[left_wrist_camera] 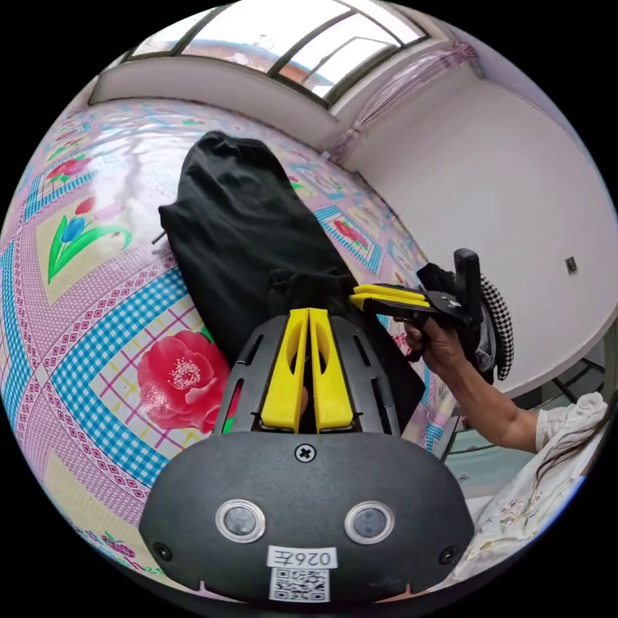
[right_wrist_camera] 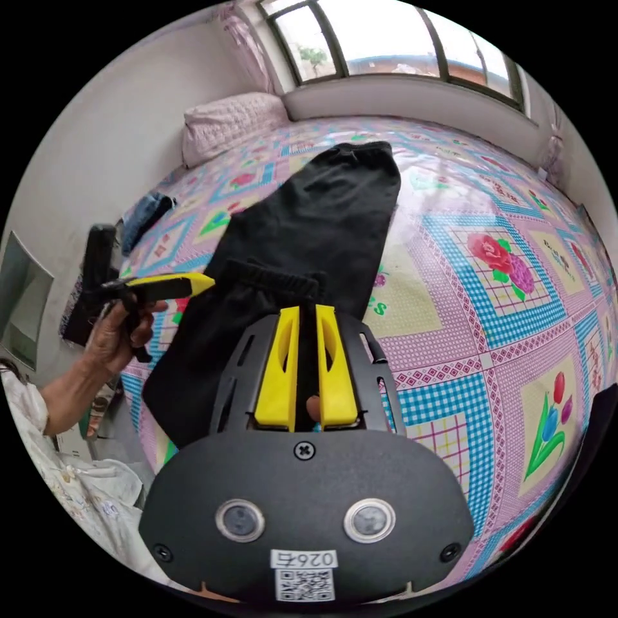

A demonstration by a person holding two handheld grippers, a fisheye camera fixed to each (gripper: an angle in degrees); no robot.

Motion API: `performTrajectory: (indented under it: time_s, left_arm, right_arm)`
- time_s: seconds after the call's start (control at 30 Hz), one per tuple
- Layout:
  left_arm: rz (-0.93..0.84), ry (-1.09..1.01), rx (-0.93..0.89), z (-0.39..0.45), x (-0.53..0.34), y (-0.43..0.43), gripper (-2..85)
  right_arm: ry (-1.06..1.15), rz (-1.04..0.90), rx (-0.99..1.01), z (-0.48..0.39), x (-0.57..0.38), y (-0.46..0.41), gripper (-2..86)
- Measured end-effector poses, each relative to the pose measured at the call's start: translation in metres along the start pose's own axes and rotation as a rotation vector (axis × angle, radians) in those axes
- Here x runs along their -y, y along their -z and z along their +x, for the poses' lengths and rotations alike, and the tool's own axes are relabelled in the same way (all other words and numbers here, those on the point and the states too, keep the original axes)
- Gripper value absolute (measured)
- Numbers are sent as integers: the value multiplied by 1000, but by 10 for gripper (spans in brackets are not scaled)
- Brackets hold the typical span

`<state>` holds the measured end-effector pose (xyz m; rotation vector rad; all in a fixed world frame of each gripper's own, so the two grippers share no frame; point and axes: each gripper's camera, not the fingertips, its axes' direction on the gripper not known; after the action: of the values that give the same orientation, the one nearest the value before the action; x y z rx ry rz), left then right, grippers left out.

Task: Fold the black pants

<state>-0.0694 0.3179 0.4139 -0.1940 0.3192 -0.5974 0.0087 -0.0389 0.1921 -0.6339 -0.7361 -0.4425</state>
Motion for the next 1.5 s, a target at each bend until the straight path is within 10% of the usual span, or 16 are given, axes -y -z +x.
performTrajectory:
  time_s: [0.4, 0.57, 1.5]
  left_arm:
    - [168, -52, -7, 21, -9, 16, 95]
    - [-24, -170, 62, 33, 30, -22, 181]
    - [-13, -268, 234, 57, 78, 0, 100]
  right_arm:
    - [-7, 159, 42, -15, -20, 25, 70]
    - [30, 101, 95, -10, 0, 4, 95]
    - [44, 153, 24, 2, 57, 33, 29]
